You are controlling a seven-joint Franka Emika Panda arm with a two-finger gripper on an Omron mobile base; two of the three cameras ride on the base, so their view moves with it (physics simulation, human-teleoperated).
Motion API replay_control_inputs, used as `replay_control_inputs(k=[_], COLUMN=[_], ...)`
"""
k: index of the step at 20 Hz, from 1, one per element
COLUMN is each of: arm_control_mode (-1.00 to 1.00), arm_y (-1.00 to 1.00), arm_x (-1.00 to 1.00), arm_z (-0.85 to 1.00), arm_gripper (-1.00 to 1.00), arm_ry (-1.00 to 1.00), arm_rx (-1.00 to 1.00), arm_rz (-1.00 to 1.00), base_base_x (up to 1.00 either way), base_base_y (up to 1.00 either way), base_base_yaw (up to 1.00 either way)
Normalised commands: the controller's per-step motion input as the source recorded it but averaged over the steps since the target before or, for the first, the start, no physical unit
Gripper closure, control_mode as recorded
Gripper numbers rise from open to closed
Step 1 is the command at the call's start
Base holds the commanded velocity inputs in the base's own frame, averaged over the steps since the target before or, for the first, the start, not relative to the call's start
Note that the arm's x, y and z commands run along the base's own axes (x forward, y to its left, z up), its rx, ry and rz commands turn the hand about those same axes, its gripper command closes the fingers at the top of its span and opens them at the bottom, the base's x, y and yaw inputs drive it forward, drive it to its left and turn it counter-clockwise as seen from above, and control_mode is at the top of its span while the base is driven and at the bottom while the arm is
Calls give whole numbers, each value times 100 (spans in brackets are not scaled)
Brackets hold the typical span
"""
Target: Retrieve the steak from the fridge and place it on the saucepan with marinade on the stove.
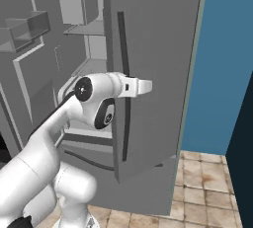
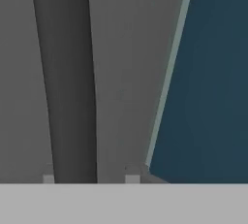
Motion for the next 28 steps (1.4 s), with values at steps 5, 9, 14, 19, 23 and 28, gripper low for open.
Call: replay_control_inputs(k=[5, 9, 14, 19, 23, 28], arm_control_mode=[-100, -100, -100, -100, -100, -100], arm_y=[-44, 0, -4, 17, 42, 60], arm_x=[-7, 0, -36, -40, -31, -33], arm_z=[0, 0, 1, 33, 68, 80], arm_gripper=[-100, -100, -100, -100, -100, -100], arm_ry=[4, 0, 0, 8, 14, 20], arm_rx=[3, 0, 0, 0, 0, 0], arm_rz=[-5, 0, 0, 0, 0, 1], base_base_x=[0, 0, 0, 0, 0, 0], base_base_y=[0, 0, 0, 0, 0, 0], base_base_yaw=[0, 0, 0, 0, 0, 0])
